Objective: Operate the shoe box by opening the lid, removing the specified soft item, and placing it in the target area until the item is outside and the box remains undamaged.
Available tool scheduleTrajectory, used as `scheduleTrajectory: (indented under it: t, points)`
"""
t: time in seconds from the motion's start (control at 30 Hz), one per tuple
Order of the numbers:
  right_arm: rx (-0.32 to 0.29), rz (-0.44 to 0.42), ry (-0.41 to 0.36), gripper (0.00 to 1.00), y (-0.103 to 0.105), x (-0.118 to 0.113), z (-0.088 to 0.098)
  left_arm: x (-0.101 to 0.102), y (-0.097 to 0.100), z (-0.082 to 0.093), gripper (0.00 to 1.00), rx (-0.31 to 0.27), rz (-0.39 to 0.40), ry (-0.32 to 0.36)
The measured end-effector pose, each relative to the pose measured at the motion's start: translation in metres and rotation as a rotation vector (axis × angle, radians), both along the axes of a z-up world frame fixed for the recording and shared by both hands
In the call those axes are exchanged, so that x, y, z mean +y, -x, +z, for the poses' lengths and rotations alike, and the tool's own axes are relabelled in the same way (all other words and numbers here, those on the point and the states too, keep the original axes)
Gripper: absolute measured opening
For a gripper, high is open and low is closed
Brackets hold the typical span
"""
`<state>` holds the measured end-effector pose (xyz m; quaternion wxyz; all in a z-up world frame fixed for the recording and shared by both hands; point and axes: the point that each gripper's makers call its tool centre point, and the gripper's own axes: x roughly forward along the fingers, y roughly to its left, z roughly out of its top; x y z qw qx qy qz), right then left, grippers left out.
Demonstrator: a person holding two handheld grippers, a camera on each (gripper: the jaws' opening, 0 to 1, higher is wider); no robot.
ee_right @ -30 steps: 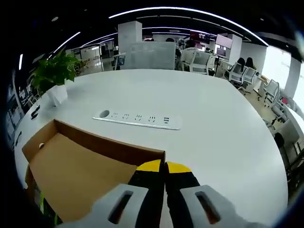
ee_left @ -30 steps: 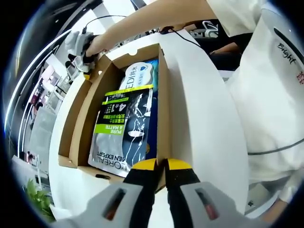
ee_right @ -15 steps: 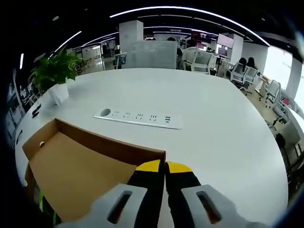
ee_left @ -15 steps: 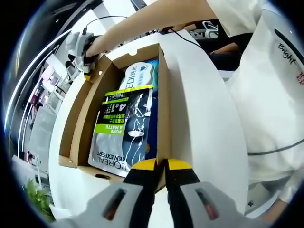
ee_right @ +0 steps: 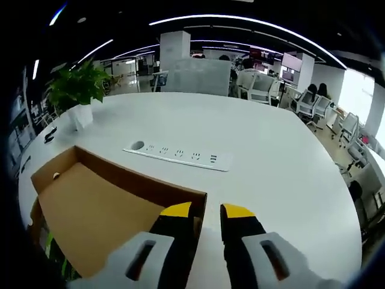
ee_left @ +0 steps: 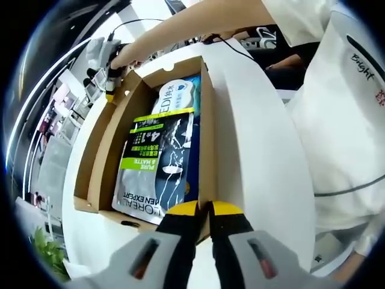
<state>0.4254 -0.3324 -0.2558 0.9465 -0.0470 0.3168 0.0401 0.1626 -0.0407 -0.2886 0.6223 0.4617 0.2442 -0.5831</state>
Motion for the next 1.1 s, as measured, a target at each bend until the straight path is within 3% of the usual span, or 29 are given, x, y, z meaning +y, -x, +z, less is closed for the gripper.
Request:
scheduleTrajectory:
  t: [0.13, 0.4, 0.53, 0.6, 0.8, 0.97, 1.03, 1.1]
  points:
    - [-0.019, 0.015, 0.014, 0.17, 0.002, -0.003, 0.009, 0.0, 0.0, 0.0, 0.06, 0.003, 0.003, 0.002]
    - [-0.128, 0.097, -0.027, 0.22, 0.014, 0.012, 0.046, 0.0, 0.0, 0.0, 0.06, -0.001, 0.005, -0.003]
    - [-0.125, 0.146, -0.05, 0.18, 0.023, 0.019, 0.054, 0.0, 0.0, 0.0, 0.06, 0.001, 0.009, -0.003]
    - [-0.132, 0.2, -0.073, 0.21, 0.027, 0.026, 0.058, 0.0, 0.0, 0.0, 0.06, -0.002, 0.004, 0.0]
    - [-0.183, 0.213, -0.057, 0.34, 0.038, 0.02, 0.071, 0.0, 0.0, 0.0, 0.06, -0.01, 0.002, -0.019]
    - [-0.184, 0.231, -0.088, 0.33, 0.048, 0.02, 0.074, 0.0, 0.0, -0.001, 0.05, 0.008, -0.028, -0.013]
    - [-0.241, 0.221, -0.093, 0.37, 0.05, 0.021, 0.084, 0.0, 0.001, -0.001, 0.05, 0.017, -0.022, -0.018]
    - [-0.259, 0.239, -0.121, 0.43, 0.055, 0.027, 0.092, 0.0, 0.001, -0.001, 0.05, 0.005, -0.036, -0.03]
